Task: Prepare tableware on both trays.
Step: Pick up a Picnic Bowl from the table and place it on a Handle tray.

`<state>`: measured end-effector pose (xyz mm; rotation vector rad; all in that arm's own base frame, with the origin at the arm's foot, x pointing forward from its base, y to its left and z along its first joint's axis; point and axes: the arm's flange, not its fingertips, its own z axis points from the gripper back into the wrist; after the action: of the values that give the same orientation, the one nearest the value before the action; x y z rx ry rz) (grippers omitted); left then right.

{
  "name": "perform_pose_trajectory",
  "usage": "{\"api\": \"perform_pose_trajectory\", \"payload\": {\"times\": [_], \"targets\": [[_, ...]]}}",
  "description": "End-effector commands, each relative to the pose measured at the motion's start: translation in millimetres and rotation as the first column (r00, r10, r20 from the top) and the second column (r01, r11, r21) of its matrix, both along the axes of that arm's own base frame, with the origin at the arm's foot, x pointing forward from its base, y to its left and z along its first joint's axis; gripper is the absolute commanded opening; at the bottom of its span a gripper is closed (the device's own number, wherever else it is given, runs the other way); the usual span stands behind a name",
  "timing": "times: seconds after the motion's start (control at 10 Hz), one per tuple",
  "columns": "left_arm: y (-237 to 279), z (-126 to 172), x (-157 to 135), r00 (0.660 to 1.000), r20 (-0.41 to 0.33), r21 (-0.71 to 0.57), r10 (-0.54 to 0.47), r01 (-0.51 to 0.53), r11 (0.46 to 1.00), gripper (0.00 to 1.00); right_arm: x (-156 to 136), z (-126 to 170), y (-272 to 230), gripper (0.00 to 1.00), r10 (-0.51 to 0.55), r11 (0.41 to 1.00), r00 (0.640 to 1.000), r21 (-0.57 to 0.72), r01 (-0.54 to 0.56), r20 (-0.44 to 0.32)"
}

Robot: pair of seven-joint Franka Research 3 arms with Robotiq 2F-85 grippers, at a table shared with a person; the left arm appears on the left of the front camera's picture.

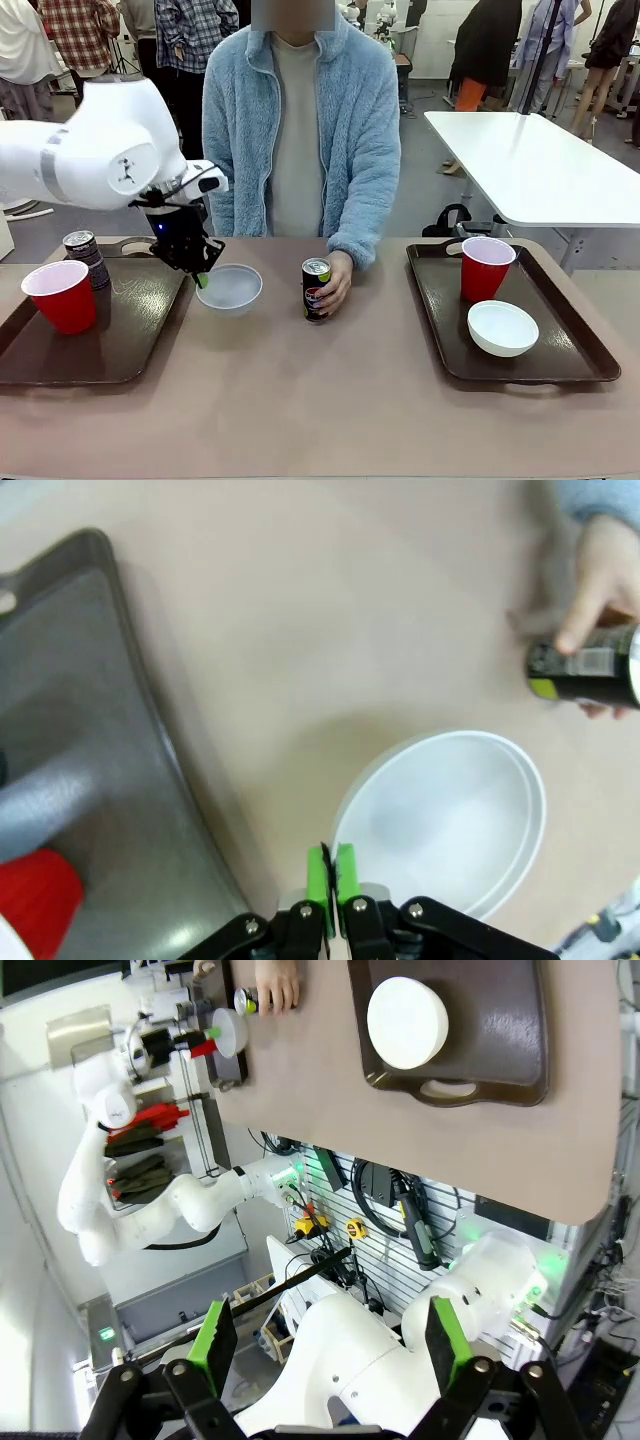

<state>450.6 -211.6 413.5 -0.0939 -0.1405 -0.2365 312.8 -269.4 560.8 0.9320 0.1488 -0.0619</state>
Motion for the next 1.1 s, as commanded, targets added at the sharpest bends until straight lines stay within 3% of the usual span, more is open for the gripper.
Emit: {"api": "perform_pose_trajectory", "payload": {"times": [0.0,0.6,1.0], "targets": [[12.3,37.7,-30.9,0.999,0.032,-0.025,0.003,-0.002,1.0,0.0,-3.7,0.2,0.4,0.99,0.006,1.0,1.0,0.0,-0.006,0.001],[100.0,77.9,-79.5,1.0,0.025,-0.011,-0.001,0.002,1.0,0.0,-3.7,0.2,0.4,0.99,0.006,1.0,1.0,0.0,-0.006,0.001],[167.4,89.1,-99.7,0.996,0.022,-0.02,0.09,-0.09,0.996,0.0,-3.7,0.2,0.4,0.99,0.006,1.0,1.0,0.0,-0.006,0.001]]}}
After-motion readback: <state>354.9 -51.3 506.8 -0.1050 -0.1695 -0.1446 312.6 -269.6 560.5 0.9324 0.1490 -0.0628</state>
